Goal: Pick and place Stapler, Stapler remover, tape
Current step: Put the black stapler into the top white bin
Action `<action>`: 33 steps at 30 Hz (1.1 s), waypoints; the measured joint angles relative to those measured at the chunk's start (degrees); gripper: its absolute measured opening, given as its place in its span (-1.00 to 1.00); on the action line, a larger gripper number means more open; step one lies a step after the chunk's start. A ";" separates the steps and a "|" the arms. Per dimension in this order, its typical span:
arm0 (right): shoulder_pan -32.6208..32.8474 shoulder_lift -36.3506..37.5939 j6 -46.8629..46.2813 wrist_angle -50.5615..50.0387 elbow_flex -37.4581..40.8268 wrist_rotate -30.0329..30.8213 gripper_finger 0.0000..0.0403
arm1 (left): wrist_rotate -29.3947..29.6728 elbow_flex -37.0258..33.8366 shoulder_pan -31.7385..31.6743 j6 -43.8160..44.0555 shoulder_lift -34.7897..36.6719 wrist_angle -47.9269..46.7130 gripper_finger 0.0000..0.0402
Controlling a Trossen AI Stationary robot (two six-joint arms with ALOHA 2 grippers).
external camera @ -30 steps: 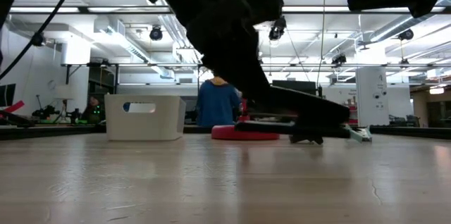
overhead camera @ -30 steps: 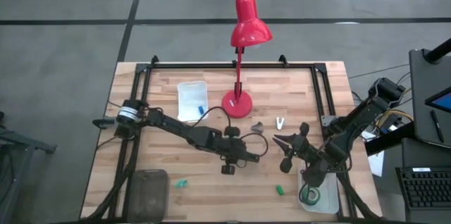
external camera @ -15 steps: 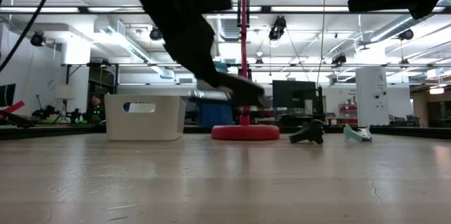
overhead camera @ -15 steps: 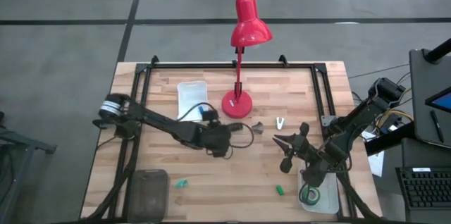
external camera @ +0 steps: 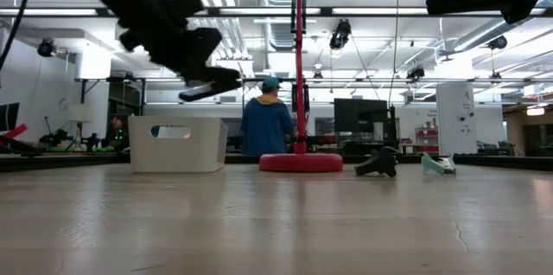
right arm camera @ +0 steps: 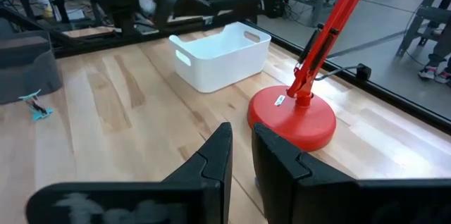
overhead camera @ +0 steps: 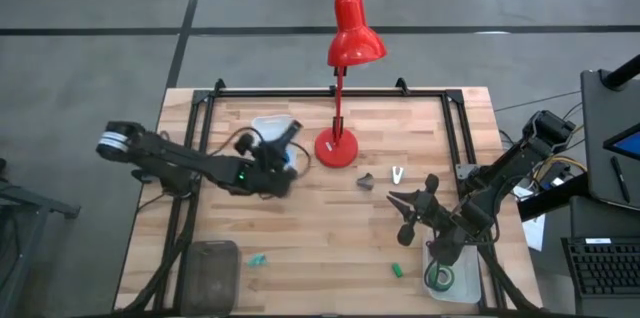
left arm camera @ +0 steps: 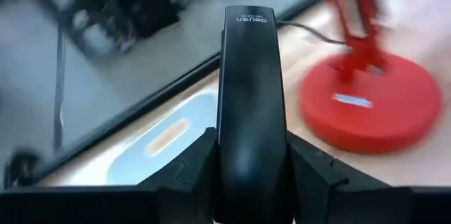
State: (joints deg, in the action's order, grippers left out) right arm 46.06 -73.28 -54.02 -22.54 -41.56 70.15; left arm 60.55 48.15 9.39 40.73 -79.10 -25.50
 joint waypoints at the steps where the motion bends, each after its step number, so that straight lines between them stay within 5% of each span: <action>1: 0.00 0.00 0.04 0.10 0.00 0.06 -0.74 | -0.02 -1.53 -0.81 2.50 1.28 0.05 -0.32; 13: 0.01 0.00 0.20 0.41 0.00 0.35 -0.74 | -9.05 -15.92 -9.77 5.53 6.63 13.63 -0.31; 19: 0.00 0.00 0.20 0.43 0.00 0.37 -0.74 | -18.37 -17.09 -13.41 7.57 6.62 14.00 -0.29; 33: 0.00 0.00 0.02 0.67 0.59 0.46 -0.74 | -22.22 -18.64 -14.87 8.89 6.39 14.10 -0.27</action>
State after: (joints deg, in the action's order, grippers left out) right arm 46.06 -73.28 -54.00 -21.87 -40.97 70.61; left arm 38.33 29.52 -5.48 49.63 -72.71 -11.39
